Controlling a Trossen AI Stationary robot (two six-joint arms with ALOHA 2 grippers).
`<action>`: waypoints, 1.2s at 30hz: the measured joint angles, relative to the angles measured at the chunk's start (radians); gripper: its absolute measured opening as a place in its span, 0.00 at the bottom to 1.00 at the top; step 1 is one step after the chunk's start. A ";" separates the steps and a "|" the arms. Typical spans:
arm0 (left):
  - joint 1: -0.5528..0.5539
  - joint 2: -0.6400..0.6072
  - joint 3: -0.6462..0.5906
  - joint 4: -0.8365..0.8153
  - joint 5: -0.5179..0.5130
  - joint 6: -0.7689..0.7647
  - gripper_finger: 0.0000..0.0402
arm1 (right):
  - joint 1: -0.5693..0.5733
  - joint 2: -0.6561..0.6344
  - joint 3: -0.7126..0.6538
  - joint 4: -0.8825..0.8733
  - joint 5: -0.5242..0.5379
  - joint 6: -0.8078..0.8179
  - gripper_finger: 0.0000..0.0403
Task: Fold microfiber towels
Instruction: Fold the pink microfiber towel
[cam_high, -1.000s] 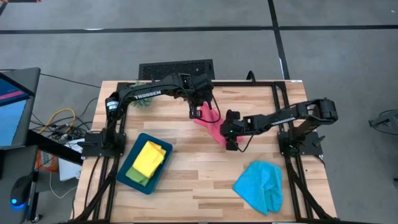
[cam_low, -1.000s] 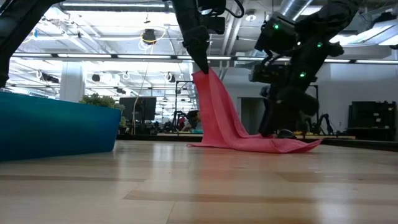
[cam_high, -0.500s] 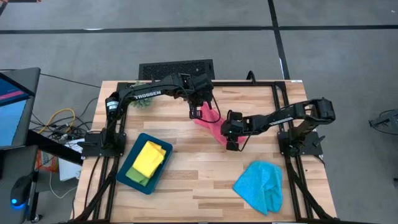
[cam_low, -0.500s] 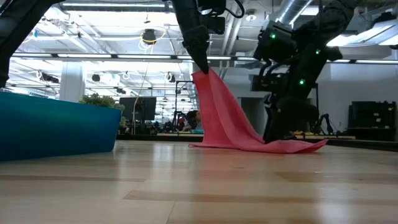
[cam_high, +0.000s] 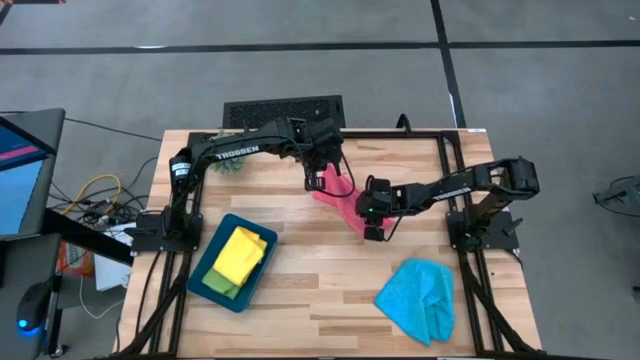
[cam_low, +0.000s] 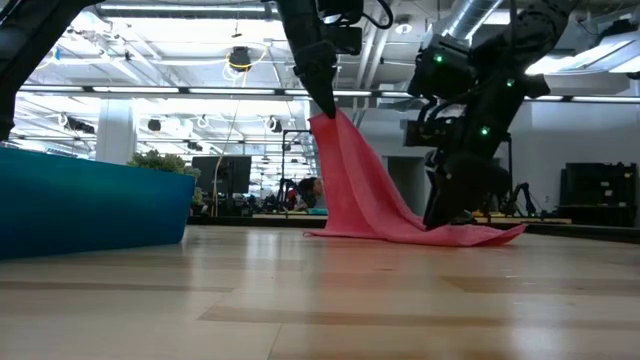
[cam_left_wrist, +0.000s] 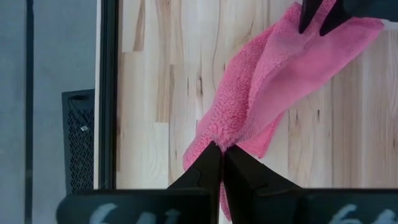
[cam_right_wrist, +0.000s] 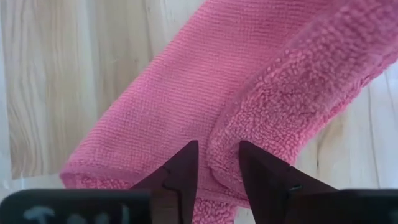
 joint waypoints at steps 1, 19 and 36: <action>0.000 0.000 0.000 0.000 0.000 0.000 0.00 | 0.000 0.000 -0.003 0.002 0.000 -0.001 0.34; 0.000 0.000 0.000 -0.001 0.000 -0.010 0.00 | 0.001 -0.051 0.107 -0.183 0.022 0.029 0.04; 0.093 -0.074 0.004 -0.026 0.181 -0.133 0.00 | -0.201 -0.641 0.185 -0.278 0.092 0.147 0.01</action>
